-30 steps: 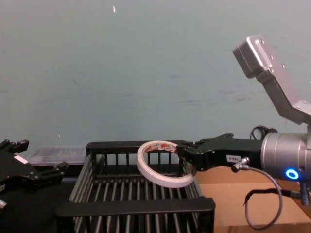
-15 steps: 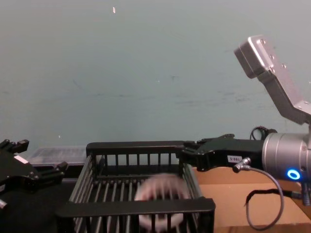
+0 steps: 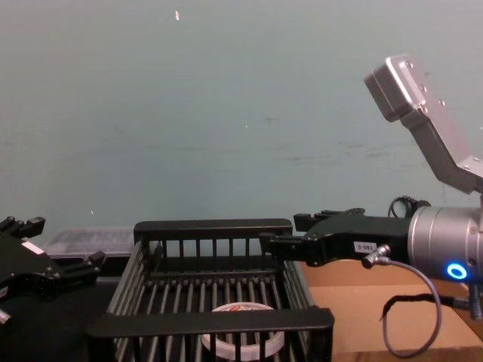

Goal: Pick up the white tape and place it into the black box , Pick up the silver tape and place it into the brown box.

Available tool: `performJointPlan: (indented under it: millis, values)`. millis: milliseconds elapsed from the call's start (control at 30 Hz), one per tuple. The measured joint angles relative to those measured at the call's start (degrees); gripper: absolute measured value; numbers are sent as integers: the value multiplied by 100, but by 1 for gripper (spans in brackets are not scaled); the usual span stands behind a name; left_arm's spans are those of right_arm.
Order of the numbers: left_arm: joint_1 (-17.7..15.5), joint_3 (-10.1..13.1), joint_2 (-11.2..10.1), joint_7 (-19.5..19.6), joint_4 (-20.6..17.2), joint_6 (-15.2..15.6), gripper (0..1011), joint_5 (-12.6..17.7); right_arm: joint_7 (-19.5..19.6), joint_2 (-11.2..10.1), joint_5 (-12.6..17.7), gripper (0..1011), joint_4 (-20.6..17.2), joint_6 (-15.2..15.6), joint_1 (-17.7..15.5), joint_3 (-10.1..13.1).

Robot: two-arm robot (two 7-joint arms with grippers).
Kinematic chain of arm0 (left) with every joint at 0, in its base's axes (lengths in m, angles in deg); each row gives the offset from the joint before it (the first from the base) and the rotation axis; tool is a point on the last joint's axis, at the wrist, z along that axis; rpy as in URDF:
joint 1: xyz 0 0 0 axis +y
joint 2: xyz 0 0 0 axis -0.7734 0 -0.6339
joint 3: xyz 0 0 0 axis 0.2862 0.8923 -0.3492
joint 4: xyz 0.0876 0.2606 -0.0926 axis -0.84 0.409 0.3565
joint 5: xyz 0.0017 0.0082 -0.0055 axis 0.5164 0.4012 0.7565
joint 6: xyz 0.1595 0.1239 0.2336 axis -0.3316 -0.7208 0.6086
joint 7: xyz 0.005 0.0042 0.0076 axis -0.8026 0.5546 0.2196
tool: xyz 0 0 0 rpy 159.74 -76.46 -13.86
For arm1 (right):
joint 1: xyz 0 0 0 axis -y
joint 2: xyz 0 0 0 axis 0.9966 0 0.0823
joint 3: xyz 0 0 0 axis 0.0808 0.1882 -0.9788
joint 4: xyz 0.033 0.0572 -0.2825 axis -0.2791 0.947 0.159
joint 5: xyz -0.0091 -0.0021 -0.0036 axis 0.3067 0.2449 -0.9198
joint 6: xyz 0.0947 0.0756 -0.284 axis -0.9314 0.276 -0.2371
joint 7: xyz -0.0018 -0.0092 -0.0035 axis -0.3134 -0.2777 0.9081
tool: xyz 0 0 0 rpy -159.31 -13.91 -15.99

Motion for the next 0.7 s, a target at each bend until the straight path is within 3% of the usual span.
performJointPlan:
  millis: [367, 700]
  values:
    - [0, 0, 0, 0, 0, 0, 1001, 0, 21, -18, -7, 985, -50, 5, -24, 6]
    - [0, 0, 0, 0, 0, 0, 1001, 0, 107, -258, 60, 1002, -600, 100, -285, 227]
